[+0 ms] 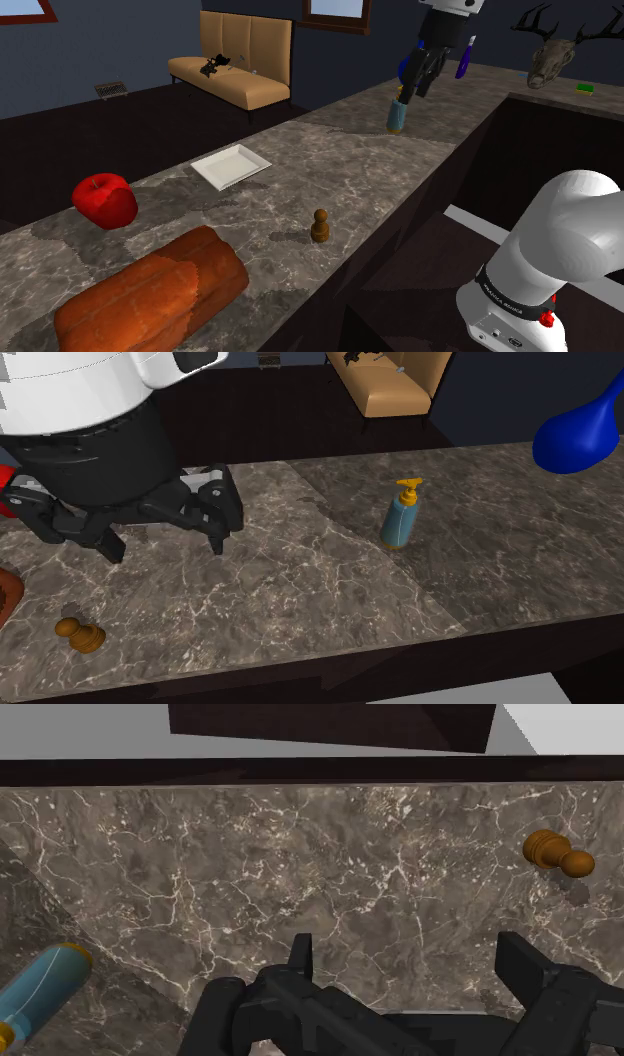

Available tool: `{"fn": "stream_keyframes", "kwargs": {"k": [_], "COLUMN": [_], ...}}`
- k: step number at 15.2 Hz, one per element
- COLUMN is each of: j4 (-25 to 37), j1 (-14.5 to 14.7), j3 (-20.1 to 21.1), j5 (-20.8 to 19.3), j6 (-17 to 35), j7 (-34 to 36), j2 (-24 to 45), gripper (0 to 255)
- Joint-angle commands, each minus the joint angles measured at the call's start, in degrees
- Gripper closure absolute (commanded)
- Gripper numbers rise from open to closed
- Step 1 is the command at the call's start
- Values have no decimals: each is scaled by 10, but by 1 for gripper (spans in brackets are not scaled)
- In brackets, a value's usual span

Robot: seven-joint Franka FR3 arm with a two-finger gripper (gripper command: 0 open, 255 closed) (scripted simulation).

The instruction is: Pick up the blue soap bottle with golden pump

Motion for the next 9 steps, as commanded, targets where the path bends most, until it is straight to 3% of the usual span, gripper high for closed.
{"fn": "stream_keyframes", "kwargs": {"k": [1, 9], "j4": [0, 102], "j1": [0, -32], "j3": [0, -44], "j5": [0, -33], "j6": [0, 23], "j7": [0, -11], "j2": [0, 176], "gripper": [0, 0]}}
